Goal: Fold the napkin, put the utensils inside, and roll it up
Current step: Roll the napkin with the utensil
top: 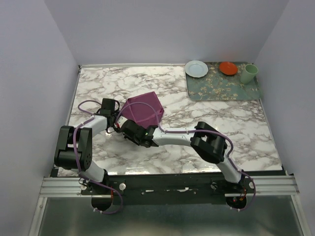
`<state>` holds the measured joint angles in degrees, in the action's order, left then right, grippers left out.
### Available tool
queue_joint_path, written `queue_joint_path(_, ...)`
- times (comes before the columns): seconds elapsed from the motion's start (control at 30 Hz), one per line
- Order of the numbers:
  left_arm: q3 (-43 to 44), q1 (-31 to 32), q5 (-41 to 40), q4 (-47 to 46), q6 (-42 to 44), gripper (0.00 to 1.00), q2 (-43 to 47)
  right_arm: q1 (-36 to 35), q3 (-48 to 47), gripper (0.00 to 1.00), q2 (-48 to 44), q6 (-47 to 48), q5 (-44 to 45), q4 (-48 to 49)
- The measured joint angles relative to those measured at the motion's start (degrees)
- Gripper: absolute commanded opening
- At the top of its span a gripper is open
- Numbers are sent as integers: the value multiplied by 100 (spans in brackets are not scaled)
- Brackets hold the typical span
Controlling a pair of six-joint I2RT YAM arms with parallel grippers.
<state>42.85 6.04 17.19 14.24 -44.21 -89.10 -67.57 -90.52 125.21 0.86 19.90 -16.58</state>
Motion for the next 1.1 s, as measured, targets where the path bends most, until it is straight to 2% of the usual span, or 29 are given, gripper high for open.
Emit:
queue_joint_path(0.03, 0, -4, 0, -2, 2, 0, 0, 0, 0, 13, 7, -9, 20, 11)
queue_joint_path(0.1, 0, -9, 4, -2, 2, 0, 0, -4, 0, 8, 13, -7, 31, 17)
queue_joint_path(0.13, 0, -22, 9, -2, 4, 0, -2, -11, 0, 1, 13, -2, 42, 26)
queue_joint_path(0.17, 0, -26, 9, -7, 4, 0, -2, -24, -22, 0, 9, -4, 46, 48)
queue_joint_path(0.3, 31, -63, 42, 13, 94, 5, -2, 2, -28, 0, -2, -28, -79, 46)
queue_joint_path(0.33, 63, -79, 37, 63, 151, 10, -2, 52, -31, 1, -24, -70, -227, 44)
queue_joint_path(0.53, 400, -330, -35, 544, 396, 36, 83, 627, -192, 1, -59, -472, -1672, -153)
queue_joint_path(0.63, 533, -439, -72, 616, 402, 41, 297, 957, -330, 1, 13, -708, -2524, -299)
queue_joint_path(0.8, 549, -470, -98, 702, 391, 43, 833, 1375, -520, 0, 214, -1099, -3770, -404)
queue_joint_path(0.93, 544, -470, -90, 817, 448, 36, 1296, 1624, -673, 1, 417, -1390, -4562, -448)
queue_joint_path(1.1, 232, -470, 74, 833, 540, 37, 1602, 1893, -1220, 1, 942, -1749, -5696, -656)
